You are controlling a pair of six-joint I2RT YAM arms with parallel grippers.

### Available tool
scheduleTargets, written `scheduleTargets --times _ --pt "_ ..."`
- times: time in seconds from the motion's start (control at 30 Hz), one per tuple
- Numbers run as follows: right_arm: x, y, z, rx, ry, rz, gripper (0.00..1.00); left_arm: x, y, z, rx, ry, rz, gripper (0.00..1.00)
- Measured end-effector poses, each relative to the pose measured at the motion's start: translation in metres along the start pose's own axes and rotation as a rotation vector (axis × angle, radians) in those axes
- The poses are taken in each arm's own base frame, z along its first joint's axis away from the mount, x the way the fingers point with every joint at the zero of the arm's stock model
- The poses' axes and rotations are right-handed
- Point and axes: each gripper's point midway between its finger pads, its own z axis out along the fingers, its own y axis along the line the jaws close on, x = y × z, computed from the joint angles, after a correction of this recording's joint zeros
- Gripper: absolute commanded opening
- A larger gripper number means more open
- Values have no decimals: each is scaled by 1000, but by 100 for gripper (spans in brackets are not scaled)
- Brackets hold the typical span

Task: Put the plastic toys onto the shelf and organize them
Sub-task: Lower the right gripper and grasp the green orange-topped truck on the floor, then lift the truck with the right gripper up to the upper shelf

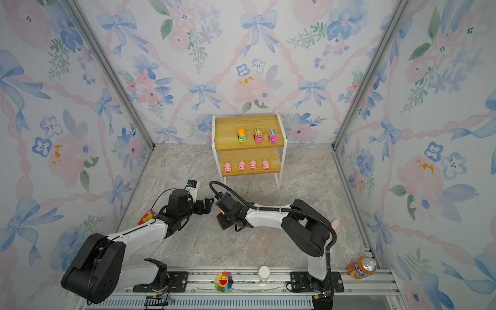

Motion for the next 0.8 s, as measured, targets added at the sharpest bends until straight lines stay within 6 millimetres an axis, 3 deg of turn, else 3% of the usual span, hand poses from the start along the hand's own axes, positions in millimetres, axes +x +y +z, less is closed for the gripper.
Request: scheduleTargets --times 0.43,0.63,0.8 --pt "-12 8 -14 -10 18 -1 21 0 2 0 -4 0 -2 98" --pt "-46 21 -60 -26 -31 -12 20 0 3 0 -6 -1 -4 98" --pt "-94 34 -120 -34 -134 -37 20 -1 3 0 -6 -1 -4 98"
